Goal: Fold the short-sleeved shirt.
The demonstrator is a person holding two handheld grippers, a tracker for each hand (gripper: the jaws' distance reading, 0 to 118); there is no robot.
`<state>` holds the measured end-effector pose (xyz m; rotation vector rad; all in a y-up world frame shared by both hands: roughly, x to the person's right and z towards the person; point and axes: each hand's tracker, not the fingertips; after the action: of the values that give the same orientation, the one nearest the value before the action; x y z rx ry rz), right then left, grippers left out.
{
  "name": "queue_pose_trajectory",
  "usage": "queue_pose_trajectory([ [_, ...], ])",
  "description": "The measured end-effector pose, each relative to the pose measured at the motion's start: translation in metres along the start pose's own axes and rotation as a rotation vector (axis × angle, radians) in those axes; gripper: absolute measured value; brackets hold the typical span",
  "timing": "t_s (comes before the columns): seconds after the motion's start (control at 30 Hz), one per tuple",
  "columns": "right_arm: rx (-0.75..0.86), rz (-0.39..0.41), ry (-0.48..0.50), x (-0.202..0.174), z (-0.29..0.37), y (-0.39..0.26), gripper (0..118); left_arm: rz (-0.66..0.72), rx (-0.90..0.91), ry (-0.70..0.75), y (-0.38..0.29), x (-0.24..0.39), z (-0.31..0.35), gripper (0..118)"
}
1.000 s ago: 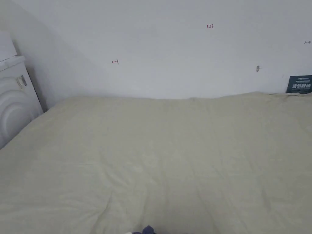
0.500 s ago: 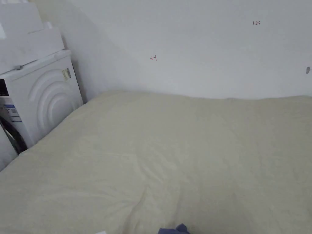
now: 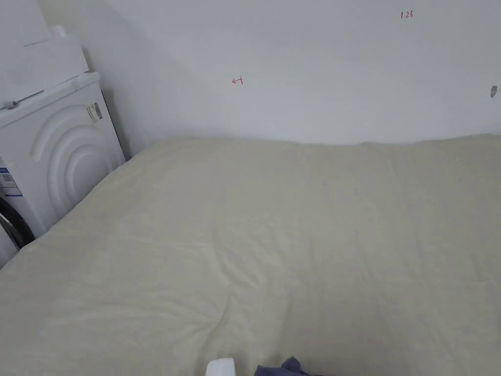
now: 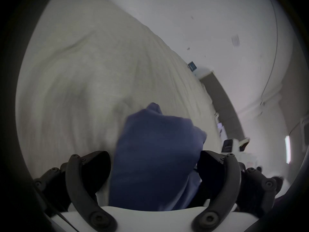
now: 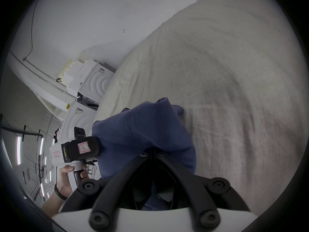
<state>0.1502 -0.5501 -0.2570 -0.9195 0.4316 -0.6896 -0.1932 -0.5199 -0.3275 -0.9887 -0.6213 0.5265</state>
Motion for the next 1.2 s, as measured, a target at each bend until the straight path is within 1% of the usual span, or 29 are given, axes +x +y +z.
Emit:
queue_pose_trajectory([
  [0.03,-0.001,0.005,0.000,0.000,0.000,0.000,0,-0.039,0.002,0.026,0.001,0.009,0.000,102],
  [0.07,-0.003,0.005,-0.003,-0.001,0.001,0.001,0,-0.054,0.005,0.031,0.002,0.014,0.002,70],
  [0.1,-0.001,0.005,-0.011,-0.003,0.003,0.001,0,-0.050,0.006,0.028,0.002,0.017,0.003,44],
  [0.13,0.000,0.005,-0.004,-0.005,0.004,0.001,0,-0.029,-0.009,0.006,0.003,0.017,0.001,41],
  [0.17,-0.004,0.014,-0.032,-0.009,0.006,0.002,0,-0.016,-0.007,0.007,0.004,0.017,0.000,40],
  [0.2,-0.001,0.031,-0.032,-0.012,0.009,0.003,0,-0.018,-0.005,0.017,0.005,0.018,0.000,40],
  [0.27,0.032,0.060,0.004,-0.018,0.017,0.002,0,-0.025,-0.005,0.022,0.004,0.015,0.002,38],
  [0.37,0.089,0.035,0.059,-0.026,0.035,0.005,0,0.001,0.016,0.005,0.009,0.016,0.018,37],
  [0.47,0.130,0.010,0.083,-0.034,0.054,0.008,0,-0.020,0.067,0.000,0.031,0.008,0.060,36],
  [0.57,0.150,0.012,0.092,-0.039,0.068,0.008,0,0.003,0.148,0.031,0.069,-0.024,0.122,36],
  [0.6,0.151,0.006,0.089,-0.039,0.070,0.008,0,0.000,0.177,0.072,0.082,-0.036,0.142,36],
  [0.67,0.161,-0.002,0.079,-0.039,0.073,0.005,0,0.056,0.210,0.112,0.107,-0.073,0.180,36],
  [0.7,0.157,-0.014,0.082,-0.038,0.073,0.004,0,0.089,0.215,0.097,0.119,-0.094,0.198,36],
  [0.77,0.153,-0.021,0.083,-0.036,0.073,0.001,0,0.137,0.261,0.181,0.135,-0.126,0.226,36],
  [0.8,0.155,-0.026,0.072,-0.034,0.072,0.001,0,0.161,0.246,0.197,0.142,-0.147,0.236,36],
  [0.87,0.150,-0.041,0.081,-0.028,0.069,0.000,0,0.270,0.194,0.202,0.154,-0.189,0.249,36],
  [0.9,0.150,-0.058,0.077,-0.025,0.067,0.001,0,0.290,0.176,0.230,0.146,-0.178,0.242,36],
  [0.93,0.146,-0.070,0.072,-0.023,0.065,0.001,0,0.278,0.146,0.246,0.147,-0.192,0.240,36],
  [1.0,0.156,-0.090,0.045,-0.019,0.063,0.001,0,0.322,0.143,0.264,0.144,-0.215,0.233,36],
  [1.03,0.148,-0.101,0.035,-0.017,0.062,0.002,0,0.341,0.152,0.269,0.141,-0.227,0.229,38],
  [1.07,0.139,-0.104,0.025,-0.016,0.061,0.004,0,0.359,0.162,0.279,0.137,-0.233,0.226,51],
  [1.1,0.137,-0.102,0.014,-0.015,0.061,0.004,0,0.379,0.178,0.325,0.131,-0.238,0.224,67],
  [1.13,0.123,-0.097,0.000,-0.013,0.062,0.005,0,0.378,0.202,0.380,0.124,-0.242,0.226,76],
  [1.17,0.114,-0.087,-0.014,-0.013,0.064,0.006,0,0.368,0.240,0.351,0.122,-0.250,0.240,76],
  [1.2,0.122,-0.076,-0.019,-0.014,0.069,0.007,0,0.360,0.277,0.326,0.119,-0.245,0.253,78],
])
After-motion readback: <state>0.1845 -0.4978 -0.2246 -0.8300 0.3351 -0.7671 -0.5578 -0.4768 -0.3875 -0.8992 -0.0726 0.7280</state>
